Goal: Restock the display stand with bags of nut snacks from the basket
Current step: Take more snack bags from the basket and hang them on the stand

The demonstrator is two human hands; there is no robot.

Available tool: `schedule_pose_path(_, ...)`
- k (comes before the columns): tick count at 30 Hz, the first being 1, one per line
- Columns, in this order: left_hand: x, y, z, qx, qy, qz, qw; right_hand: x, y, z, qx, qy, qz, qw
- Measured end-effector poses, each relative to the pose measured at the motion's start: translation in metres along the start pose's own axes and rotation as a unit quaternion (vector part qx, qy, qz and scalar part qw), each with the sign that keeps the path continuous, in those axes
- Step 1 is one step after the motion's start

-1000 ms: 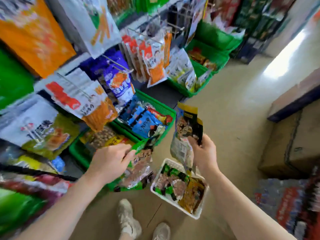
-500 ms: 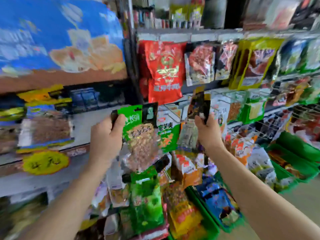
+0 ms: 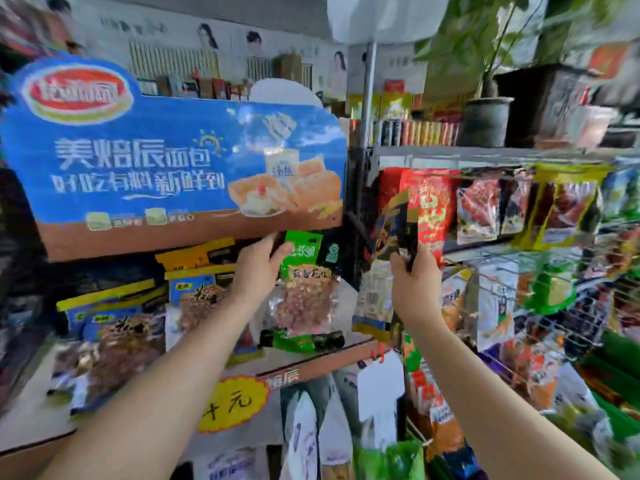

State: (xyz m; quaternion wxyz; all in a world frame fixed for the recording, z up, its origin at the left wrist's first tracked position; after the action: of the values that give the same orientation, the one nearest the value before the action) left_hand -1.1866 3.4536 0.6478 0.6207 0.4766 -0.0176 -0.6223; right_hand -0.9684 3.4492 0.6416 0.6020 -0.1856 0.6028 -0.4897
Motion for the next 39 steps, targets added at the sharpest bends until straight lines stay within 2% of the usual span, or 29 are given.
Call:
schedule_pose_path(2, -0.001, -0.024, -0.011, -0.047, -0.027, 0.065, 0.996, -0.001, 0.004, -0.006, 0.013, 0.001, -0.007, 1.0)
schedule_pose_path(4, -0.002, -0.047, -0.018, -0.051, -0.014, 0.124, 0.991, -0.003, 0.011, -0.013, 0.033, -0.015, -0.018, 0.999)
schedule_pose_path(9, -0.01, -0.064, -0.027, -0.011, 0.017, 0.164, 0.986, -0.012, 0.018, -0.038, 0.063, -0.051, 0.008, 0.997)
schedule_pose_path(12, -0.014, -0.062, -0.031, 0.056, -0.03, 0.193, 0.979, -0.022, 0.016, -0.058, 0.052, -0.062, 0.032, 0.996)
schedule_pose_path(16, -0.003, -0.047, -0.018, 0.047, -0.117, 0.092, 0.988, -0.038, 0.013, -0.089, 0.017, -0.083, 0.017, 0.996)
schedule_pose_path(18, 0.01, -0.033, -0.009, 0.076, -0.187, 0.058, 0.978, -0.041, 0.0, -0.103, 0.008, -0.103, 0.036, 0.994)
schedule_pose_path(20, 0.021, -0.024, 0.002, 0.09, -0.235, 0.049, 0.966, -0.041, -0.015, -0.118, -0.004, -0.136, 0.059, 0.989)
schedule_pose_path(22, 0.033, -0.021, 0.014, 0.11, -0.256, 0.075, 0.957, -0.04, -0.03, -0.131, -0.034, -0.177, 0.07, 0.981)
schedule_pose_path(25, 0.051, -0.022, 0.04, 0.173, -0.19, 0.122, 0.959, -0.026, -0.057, -0.151, -0.086, -0.281, 0.077, 0.953)
schedule_pose_path(29, 0.072, -0.047, 0.083, 0.198, -0.08, 0.195, 0.957, 0.02, -0.098, -0.183, -0.062, -0.434, 0.117, 0.891)
schedule_pose_path(30, 0.079, -0.06, 0.093, 0.191, -0.058, 0.209, 0.957, 0.033, -0.104, -0.193, -0.062, -0.475, 0.099, 0.872)
schedule_pose_path(32, 0.093, -0.091, 0.111, 0.167, -0.012, 0.251, 0.954, 0.057, -0.114, -0.21, -0.083, -0.561, 0.01, 0.823)
schedule_pose_path(34, 0.108, -0.118, 0.129, 0.127, 0.011, 0.282, 0.951, 0.074, -0.116, -0.227, -0.114, -0.613, -0.053, 0.78)
schedule_pose_path(35, 0.113, -0.127, 0.138, 0.119, 0.013, 0.293, 0.948, 0.079, -0.114, -0.234, -0.11, -0.607, -0.037, 0.786)
schedule_pose_path(38, 0.116, -0.143, 0.165, 0.104, 0.019, 0.288, 0.952, 0.087, -0.101, -0.247, -0.001, -0.506, 0.094, 0.857)
schedule_pose_path(39, 0.114, -0.146, 0.171, 0.1, 0.018, 0.287, 0.953, 0.088, -0.093, -0.25, 0.034, -0.483, 0.114, 0.868)
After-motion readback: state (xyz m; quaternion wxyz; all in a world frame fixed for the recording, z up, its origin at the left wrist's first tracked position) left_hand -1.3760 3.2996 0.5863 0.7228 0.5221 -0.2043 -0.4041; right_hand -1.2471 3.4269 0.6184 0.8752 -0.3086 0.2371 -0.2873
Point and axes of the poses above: each hand's wrist, its own x-axis away from the middle knuckle, its own z-axis out of the back of the hand, y = z × x, the point moved 1 cm from there along -x, towards the middle knuckle, and after that the axes turned 2 degrees about -x, right-handed, at the moved point
